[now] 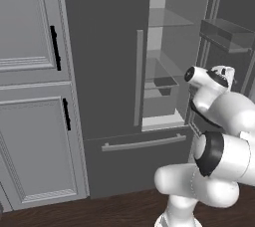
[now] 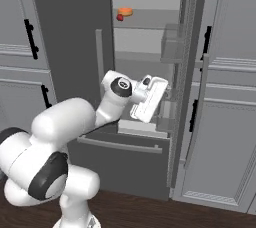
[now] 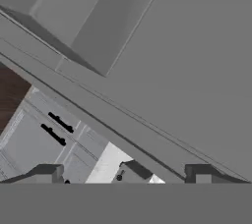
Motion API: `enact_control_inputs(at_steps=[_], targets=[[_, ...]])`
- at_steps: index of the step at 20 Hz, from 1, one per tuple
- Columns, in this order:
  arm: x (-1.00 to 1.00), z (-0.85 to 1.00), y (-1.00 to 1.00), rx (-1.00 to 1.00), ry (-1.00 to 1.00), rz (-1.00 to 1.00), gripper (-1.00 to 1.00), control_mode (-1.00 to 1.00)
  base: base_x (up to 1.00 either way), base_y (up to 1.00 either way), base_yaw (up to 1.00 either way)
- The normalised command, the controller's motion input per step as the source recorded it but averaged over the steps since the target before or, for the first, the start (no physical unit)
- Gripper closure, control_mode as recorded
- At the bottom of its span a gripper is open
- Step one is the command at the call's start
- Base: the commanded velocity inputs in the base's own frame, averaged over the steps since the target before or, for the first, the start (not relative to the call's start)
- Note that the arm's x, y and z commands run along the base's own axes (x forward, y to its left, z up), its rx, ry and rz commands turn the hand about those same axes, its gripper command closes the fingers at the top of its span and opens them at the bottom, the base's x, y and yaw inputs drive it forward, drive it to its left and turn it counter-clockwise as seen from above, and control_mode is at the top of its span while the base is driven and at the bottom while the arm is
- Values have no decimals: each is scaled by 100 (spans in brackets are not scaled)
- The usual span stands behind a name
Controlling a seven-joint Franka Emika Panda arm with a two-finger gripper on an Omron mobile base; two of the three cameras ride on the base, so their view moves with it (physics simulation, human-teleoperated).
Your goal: Take the strawberry from the fridge and place it on top of the pancake, located on the dining counter.
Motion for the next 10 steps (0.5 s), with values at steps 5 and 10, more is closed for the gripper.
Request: enact_control_inputs(at_steps=[5,10], targets=[[-1,5,100,34,-16,0,-100,-100,0,0,0],[1,1,100,43,-15,-4,-100,-100,0,0,0]])
